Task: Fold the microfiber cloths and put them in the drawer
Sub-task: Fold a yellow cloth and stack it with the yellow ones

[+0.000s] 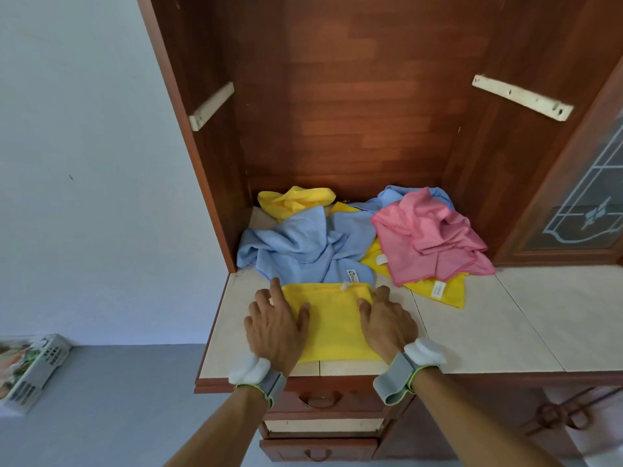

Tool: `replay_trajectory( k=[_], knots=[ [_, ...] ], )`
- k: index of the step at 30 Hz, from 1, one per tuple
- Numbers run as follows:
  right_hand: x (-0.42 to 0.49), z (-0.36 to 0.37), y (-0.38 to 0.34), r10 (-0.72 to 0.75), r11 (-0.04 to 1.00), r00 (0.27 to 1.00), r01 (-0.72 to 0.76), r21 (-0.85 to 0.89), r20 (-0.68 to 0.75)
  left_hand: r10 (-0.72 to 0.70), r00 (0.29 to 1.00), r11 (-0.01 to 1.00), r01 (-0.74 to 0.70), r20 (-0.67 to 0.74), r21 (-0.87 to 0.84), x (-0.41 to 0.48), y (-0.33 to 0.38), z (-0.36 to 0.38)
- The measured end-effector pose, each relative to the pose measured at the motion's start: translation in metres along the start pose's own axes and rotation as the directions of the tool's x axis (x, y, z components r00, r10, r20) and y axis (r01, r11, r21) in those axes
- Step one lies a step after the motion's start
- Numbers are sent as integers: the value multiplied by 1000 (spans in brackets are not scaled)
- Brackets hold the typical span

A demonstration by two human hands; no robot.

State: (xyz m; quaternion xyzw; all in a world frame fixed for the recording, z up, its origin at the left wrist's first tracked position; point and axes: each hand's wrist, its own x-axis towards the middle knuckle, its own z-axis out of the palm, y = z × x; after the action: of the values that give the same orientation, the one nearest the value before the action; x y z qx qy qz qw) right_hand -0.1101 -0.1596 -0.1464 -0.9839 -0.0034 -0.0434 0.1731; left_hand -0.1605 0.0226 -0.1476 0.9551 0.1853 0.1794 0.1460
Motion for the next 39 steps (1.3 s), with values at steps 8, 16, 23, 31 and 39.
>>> replay_trajectory(
  k=[8,16,23,31,39],
  knots=[
    [0,-4,-5,130,989,990,-134,60,61,211,946,974,-225,245,31,-27,34,28],
    [-13,-36,6,-75,788,970,-84,610,231,475,739,854,-518,479,-48,20,-2,16],
    [-18,-43,0,-216,808,950,45,587,225,641,750,765,-640,163,-69,-45,27,-10],
    [-11,-47,18,-438,899,837,398,185,329,630,732,731,-446,259,-517,-34,-15,-16],
    [-15,-47,-10,-505,694,843,271,667,183,243,759,451,463,604,-763,-27,-50,-59]
  ],
)
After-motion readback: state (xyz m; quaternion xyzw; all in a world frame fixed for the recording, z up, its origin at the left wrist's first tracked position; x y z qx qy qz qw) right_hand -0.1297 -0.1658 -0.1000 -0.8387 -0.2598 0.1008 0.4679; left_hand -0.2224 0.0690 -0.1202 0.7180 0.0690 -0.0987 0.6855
